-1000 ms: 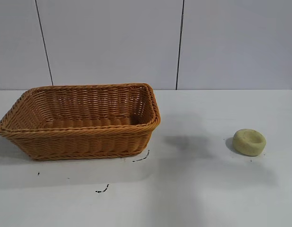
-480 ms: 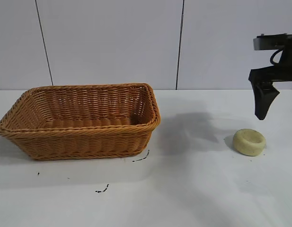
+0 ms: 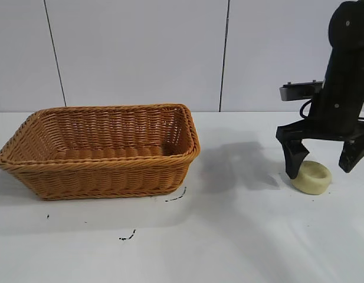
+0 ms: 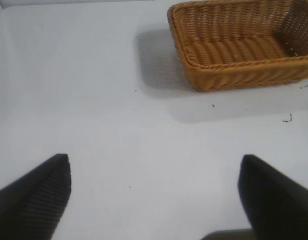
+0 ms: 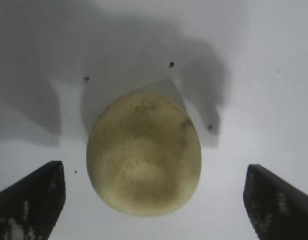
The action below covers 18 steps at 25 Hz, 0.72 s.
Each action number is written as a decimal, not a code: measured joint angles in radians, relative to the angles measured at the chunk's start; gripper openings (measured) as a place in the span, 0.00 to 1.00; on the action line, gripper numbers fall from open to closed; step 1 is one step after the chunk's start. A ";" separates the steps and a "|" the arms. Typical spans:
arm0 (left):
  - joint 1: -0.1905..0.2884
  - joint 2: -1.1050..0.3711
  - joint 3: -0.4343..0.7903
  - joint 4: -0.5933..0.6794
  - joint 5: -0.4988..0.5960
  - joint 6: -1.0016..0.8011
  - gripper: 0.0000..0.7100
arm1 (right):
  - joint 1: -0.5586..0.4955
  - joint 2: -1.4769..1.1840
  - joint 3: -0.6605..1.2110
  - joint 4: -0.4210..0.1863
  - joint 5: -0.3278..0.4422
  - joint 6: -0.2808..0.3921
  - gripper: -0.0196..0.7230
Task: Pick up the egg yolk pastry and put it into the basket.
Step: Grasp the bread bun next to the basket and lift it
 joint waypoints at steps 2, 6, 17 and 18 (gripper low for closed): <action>0.000 0.000 0.000 0.000 0.000 0.000 0.98 | 0.000 0.000 0.000 0.001 -0.002 0.000 0.94; 0.000 0.000 0.000 0.000 0.000 0.000 0.98 | 0.000 0.000 0.000 0.006 -0.002 0.000 0.67; 0.000 0.000 0.000 0.000 0.000 0.000 0.98 | 0.000 -0.025 -0.001 0.007 0.024 0.001 0.20; 0.000 0.000 0.000 0.000 0.000 0.000 0.98 | 0.000 -0.043 -0.001 0.007 0.040 0.001 0.20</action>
